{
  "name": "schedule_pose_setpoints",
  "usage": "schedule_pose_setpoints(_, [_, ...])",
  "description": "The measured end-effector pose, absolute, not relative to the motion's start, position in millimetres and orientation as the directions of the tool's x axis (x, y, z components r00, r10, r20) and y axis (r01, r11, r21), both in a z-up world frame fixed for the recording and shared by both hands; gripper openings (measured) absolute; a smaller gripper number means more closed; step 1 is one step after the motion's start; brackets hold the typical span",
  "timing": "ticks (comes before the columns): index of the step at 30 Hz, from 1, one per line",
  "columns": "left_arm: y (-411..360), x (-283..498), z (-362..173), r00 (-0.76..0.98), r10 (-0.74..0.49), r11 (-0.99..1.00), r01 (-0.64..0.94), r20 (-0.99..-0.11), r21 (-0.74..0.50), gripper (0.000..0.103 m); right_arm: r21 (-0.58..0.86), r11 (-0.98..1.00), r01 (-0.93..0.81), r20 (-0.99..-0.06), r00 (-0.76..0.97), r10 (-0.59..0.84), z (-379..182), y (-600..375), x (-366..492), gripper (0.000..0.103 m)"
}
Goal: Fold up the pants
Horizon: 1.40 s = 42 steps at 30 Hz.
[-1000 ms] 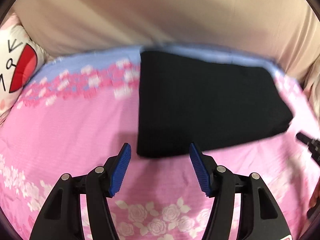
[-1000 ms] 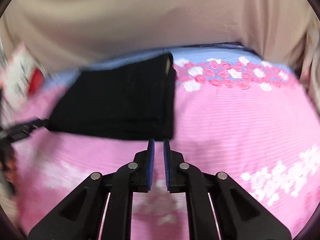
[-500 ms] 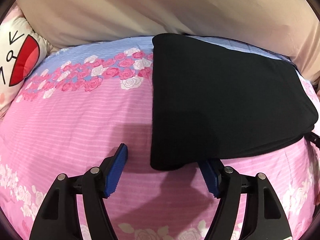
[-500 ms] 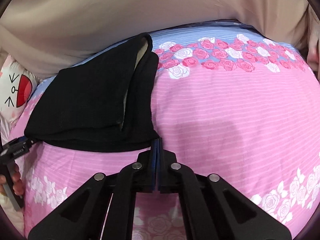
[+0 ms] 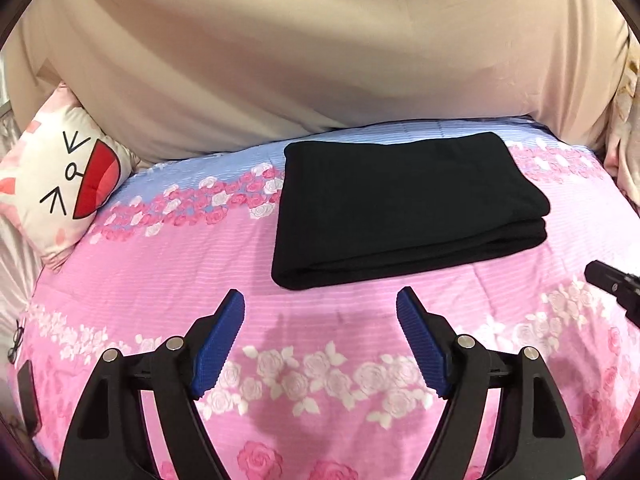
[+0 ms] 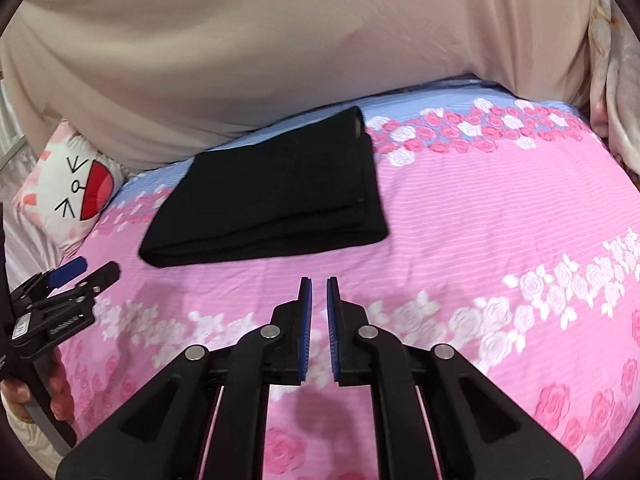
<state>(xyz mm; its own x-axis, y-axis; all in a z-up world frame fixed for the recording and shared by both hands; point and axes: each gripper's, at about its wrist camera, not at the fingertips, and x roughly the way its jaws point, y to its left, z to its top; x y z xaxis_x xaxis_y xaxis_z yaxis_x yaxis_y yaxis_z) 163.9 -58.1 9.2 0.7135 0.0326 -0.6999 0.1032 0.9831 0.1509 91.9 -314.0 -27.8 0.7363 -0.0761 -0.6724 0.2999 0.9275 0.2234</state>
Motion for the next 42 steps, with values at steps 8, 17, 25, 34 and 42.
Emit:
schedule_pose_setpoints(8, [-56.0, 144.2, 26.9, 0.729, 0.004, 0.989, 0.097, -0.684, 0.110, 0.075, 0.153, 0.942, 0.299, -0.607, 0.780, -0.149, 3.2, -282.7, 83.2, 0.008])
schedule_pose_setpoints(17, [-62.4, 121.6, 50.3, 0.779, -0.017, 0.988, 0.107, -0.627, 0.107, 0.076, 0.109, 0.941, 0.321, -0.527, 0.821, -0.219, 38.2, -261.5, 68.5, 0.040])
schedule_pose_setpoints(25, [-61.2, 112.6, 55.5, 0.789, 0.003, 0.989, 0.087, -0.614, 0.117, 0.087, 0.098, 0.938, 0.332, -0.516, 0.823, -0.238, 40.1, -250.3, 65.4, 0.058])
schedule_pose_setpoints(34, [-59.5, 108.2, 56.2, 0.775, -0.026, 0.990, 0.106, -0.631, 0.089, 0.087, 0.072, 0.941, 0.331, -0.515, 0.820, -0.249, 40.2, -238.9, 67.5, 0.071])
schedule_pose_setpoints(42, [-57.7, 110.6, 53.7, 0.767, -0.023, 0.992, 0.099, -0.641, 0.084, 0.087, 0.074, 0.939, 0.337, -0.519, 0.817, -0.252, 38.2, -240.1, 68.3, 0.073])
